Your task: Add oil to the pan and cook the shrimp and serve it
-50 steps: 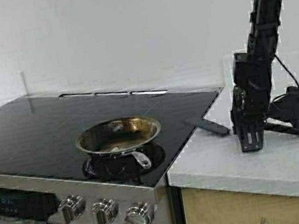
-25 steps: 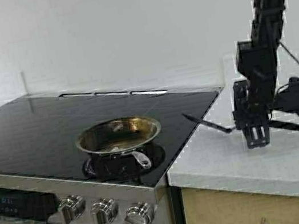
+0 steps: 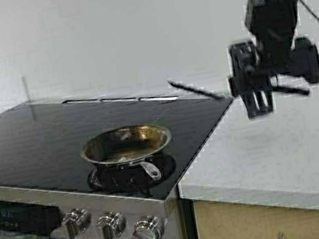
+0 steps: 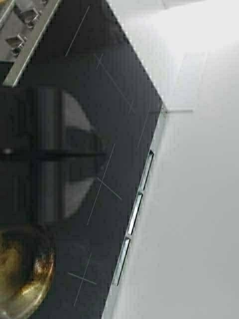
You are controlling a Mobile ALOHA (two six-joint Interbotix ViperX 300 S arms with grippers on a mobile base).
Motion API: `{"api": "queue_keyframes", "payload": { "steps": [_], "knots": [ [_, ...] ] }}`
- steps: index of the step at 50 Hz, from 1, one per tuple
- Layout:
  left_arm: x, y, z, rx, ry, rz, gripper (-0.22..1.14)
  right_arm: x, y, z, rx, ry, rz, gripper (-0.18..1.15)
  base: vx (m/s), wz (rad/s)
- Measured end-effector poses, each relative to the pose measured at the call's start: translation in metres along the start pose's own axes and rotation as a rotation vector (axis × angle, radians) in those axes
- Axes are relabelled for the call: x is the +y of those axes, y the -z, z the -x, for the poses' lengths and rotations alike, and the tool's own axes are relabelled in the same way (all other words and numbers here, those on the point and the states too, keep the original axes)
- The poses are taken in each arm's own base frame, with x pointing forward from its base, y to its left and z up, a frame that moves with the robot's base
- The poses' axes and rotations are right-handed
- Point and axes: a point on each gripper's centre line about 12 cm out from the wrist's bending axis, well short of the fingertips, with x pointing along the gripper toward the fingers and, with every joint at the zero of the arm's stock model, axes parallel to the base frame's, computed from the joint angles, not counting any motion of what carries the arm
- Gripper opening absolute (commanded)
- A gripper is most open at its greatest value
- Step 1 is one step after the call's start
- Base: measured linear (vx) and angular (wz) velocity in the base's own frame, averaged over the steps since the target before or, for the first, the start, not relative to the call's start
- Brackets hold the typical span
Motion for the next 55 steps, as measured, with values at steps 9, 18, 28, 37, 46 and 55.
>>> {"api": "queue_keyframes", "payload": {
  "steps": [9, 18, 28, 37, 46, 55],
  "knots": [
    [0.0, -0.001, 0.0, 0.0, 0.0, 0.049, 0.27, 0.039, 0.001, 0.025, -0.007, -0.095, 0.19, 0.07, 0.0, 0.0],
    [0.0, 0.002, -0.002, 0.017, -0.002, 0.066, 1.0, 0.091, 0.01, 0.057, -0.061, -0.218, 0.459, 0.08, 0.0, 0.0],
    [0.0, 0.016, -0.014, 0.101, -0.011, 0.165, 1.01, 0.126, 0.013, 0.082, -0.087, -0.297, 0.583, 0.07, 0.0, 0.0],
    [-0.018, 0.034, -0.025, 0.195, 0.067, 0.232, 1.02, 0.126, 0.017, 0.087, -0.046, -0.302, 0.642, 0.07, 0.0, 0.0],
    [-0.032, 0.052, -0.038, 0.241, 0.105, 0.327, 1.02, 0.122, 0.025, 0.089, 0.004, -0.321, 0.703, 0.08, 0.0, 0.0],
    [-0.051, 0.083, -0.052, 0.331, 0.154, 0.366, 1.02, 0.118, 0.026, 0.089, 0.034, -0.316, 0.752, 0.07, 0.0, 0.0]
  ]
}}
